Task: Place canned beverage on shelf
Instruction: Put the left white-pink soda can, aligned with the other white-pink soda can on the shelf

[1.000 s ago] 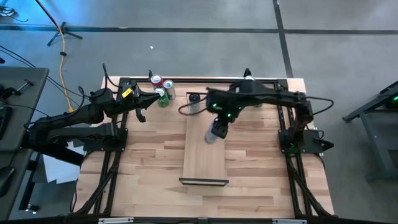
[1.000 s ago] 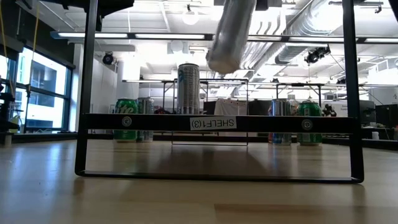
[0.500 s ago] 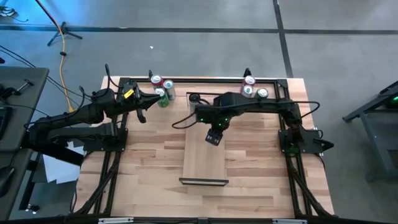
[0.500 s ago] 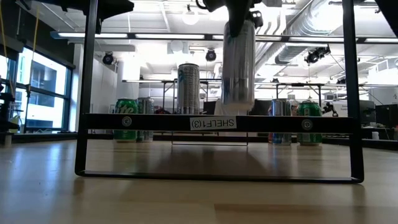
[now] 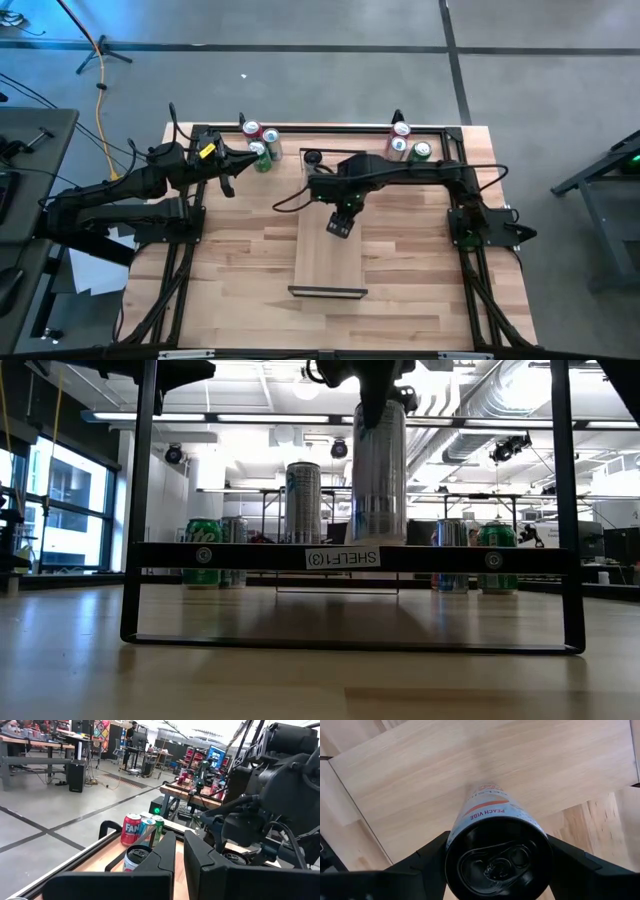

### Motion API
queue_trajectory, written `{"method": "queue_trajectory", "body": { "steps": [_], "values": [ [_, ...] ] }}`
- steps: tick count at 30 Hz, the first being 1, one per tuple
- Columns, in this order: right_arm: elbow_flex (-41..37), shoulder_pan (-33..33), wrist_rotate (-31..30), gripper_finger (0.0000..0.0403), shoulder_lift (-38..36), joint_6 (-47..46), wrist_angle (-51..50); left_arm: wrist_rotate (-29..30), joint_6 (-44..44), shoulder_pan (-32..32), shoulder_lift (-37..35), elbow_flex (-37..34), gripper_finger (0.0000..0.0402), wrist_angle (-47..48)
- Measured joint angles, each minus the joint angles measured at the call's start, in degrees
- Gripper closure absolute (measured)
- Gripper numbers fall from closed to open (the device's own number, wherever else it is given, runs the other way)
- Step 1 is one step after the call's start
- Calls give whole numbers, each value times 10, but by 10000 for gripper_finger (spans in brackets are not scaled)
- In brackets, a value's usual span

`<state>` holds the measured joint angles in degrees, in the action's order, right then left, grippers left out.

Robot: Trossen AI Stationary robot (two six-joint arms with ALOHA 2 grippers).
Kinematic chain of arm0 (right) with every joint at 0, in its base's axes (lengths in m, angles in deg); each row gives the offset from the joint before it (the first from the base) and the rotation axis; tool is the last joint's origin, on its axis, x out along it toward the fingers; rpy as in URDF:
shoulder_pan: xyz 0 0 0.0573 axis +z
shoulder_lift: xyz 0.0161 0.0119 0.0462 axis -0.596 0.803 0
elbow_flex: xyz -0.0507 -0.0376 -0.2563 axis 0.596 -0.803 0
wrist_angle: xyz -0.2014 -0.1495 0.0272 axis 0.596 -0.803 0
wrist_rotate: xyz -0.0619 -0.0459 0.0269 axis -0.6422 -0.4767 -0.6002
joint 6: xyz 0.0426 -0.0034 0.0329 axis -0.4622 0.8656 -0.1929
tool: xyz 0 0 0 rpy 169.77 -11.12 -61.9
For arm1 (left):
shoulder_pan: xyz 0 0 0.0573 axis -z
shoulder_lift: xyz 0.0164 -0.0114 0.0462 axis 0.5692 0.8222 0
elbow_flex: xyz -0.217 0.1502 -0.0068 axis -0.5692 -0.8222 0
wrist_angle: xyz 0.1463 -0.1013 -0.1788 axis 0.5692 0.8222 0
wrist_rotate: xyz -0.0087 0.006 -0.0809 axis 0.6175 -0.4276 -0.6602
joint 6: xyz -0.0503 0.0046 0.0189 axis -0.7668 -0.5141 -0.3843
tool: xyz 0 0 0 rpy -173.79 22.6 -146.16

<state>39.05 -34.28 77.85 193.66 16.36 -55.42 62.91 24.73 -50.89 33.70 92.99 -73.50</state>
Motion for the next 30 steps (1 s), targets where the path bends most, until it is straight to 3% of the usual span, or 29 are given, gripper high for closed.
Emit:
{"method": "queue_trajectory", "body": {
  "steps": [30],
  "values": [
    [1,0,2,148,17,-4,15,0,0,0,0,0,402,0]
  ]
}}
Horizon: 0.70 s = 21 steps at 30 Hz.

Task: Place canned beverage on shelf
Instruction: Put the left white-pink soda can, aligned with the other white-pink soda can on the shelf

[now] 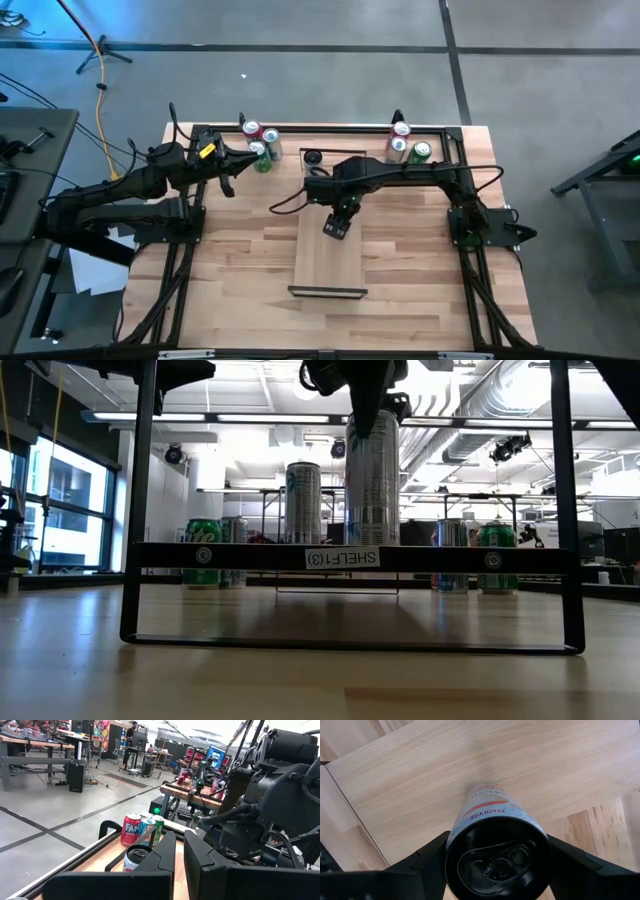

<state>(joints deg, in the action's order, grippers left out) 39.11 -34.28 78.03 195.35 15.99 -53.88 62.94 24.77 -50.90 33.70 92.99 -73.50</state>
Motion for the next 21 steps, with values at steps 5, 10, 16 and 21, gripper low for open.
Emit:
{"method": "queue_trajectory", "body": {
  "steps": [5,10,16,21],
  "values": [
    [0,0,5,148,0,4,-1,0,0,0,0,0,402,0],
    [0,0,6,148,0,9,1,0,0,0,0,0,402,0],
    [0,0,5,148,0,11,0,0,0,0,0,0,402,0],
    [0,0,3,148,0,12,0,0,0,0,0,0,401,0]
  ]
}}
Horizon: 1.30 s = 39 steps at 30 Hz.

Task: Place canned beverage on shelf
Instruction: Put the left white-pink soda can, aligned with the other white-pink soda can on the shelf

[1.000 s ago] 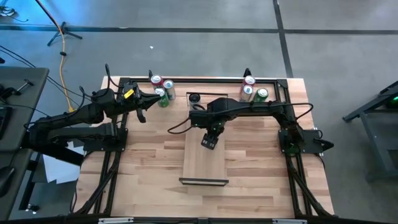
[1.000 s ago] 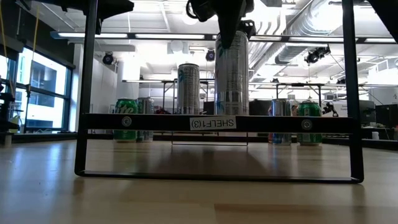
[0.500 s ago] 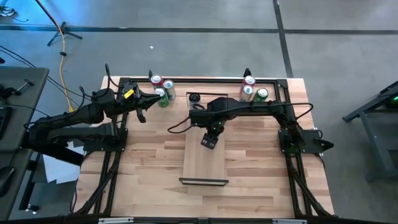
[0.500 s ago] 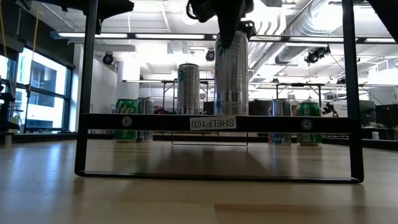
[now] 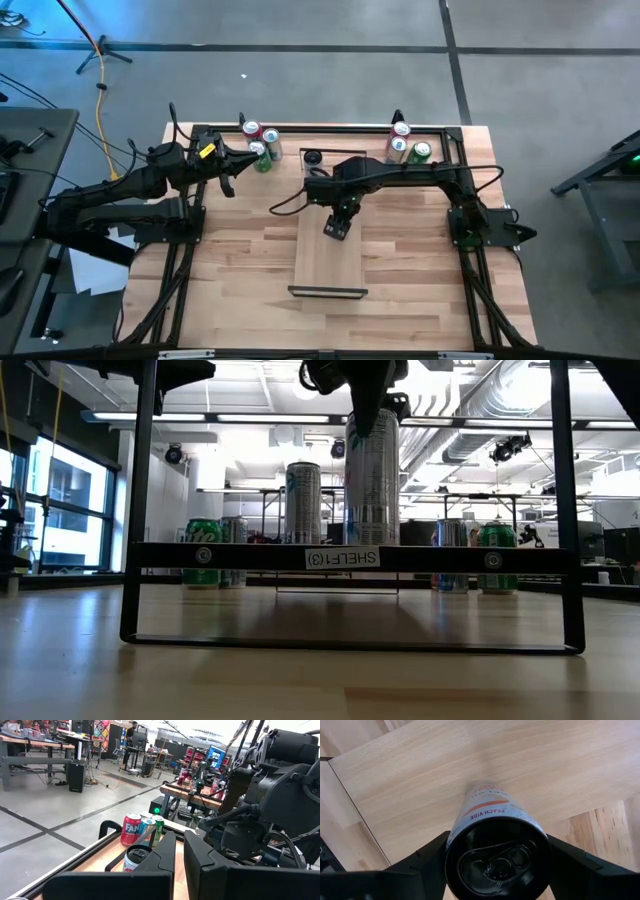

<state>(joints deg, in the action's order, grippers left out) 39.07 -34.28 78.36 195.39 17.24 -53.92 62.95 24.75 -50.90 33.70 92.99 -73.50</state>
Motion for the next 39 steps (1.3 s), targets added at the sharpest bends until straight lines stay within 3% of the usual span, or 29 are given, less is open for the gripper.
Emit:
{"method": "queue_trajectory", "body": {
  "steps": [13,20,39],
  "values": [
    [0,4,-2,148,0,69,1,0,0,0,0,0,402,0],
    [0,4,-10,127,0,102,1,0,0,0,0,0,402,0],
    [-1,4,-24,116,2,109,1,0,0,0,0,0,402,0]
  ]
}}
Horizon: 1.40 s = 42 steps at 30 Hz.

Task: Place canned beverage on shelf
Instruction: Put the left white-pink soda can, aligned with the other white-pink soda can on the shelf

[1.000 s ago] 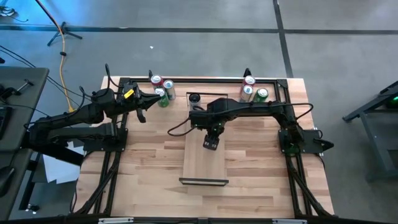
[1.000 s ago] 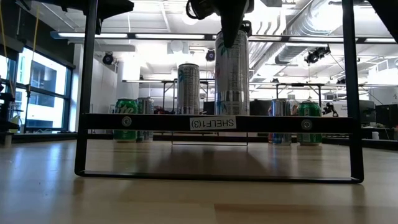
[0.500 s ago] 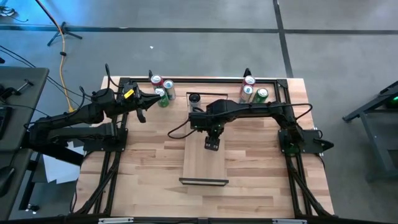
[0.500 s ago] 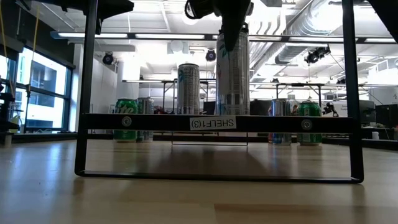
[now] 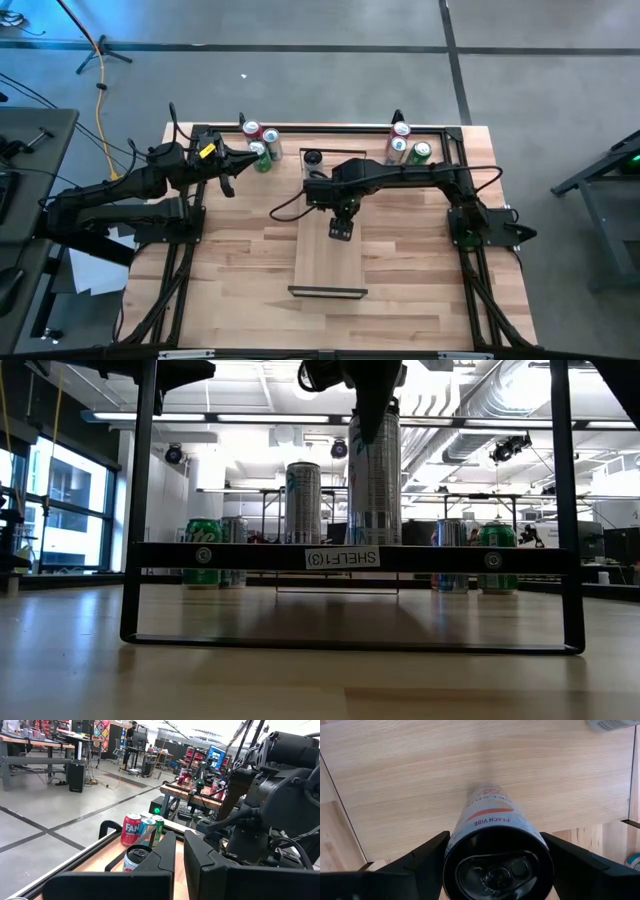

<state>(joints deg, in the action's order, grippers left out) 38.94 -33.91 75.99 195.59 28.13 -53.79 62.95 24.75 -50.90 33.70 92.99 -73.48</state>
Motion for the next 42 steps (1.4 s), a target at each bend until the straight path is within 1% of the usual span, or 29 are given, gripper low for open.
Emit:
{"method": "queue_trajectory", "body": {
  "steps": [9,13,17,21,23,25,42],
  "values": [
    [0,0,0,116,-1,-1,2,0,0,0,0,0,402,0],
    [0,0,0,105,-1,-1,2,0,0,0,0,0,401,0],
    [1,3,-5,78,-2,-1,2,0,0,0,0,0,402,0],
    [1,12,-19,41,-2,1,2,0,0,0,0,0,401,0],
    [1,17,-31,20,-2,5,2,0,0,0,0,0,402,0],
    [1,22,-44,7,-2,8,2,0,0,0,0,0,402,0],
    [1,21,-43,6,-2,10,-7,0,0,0,0,0,401,0]
  ]
}}
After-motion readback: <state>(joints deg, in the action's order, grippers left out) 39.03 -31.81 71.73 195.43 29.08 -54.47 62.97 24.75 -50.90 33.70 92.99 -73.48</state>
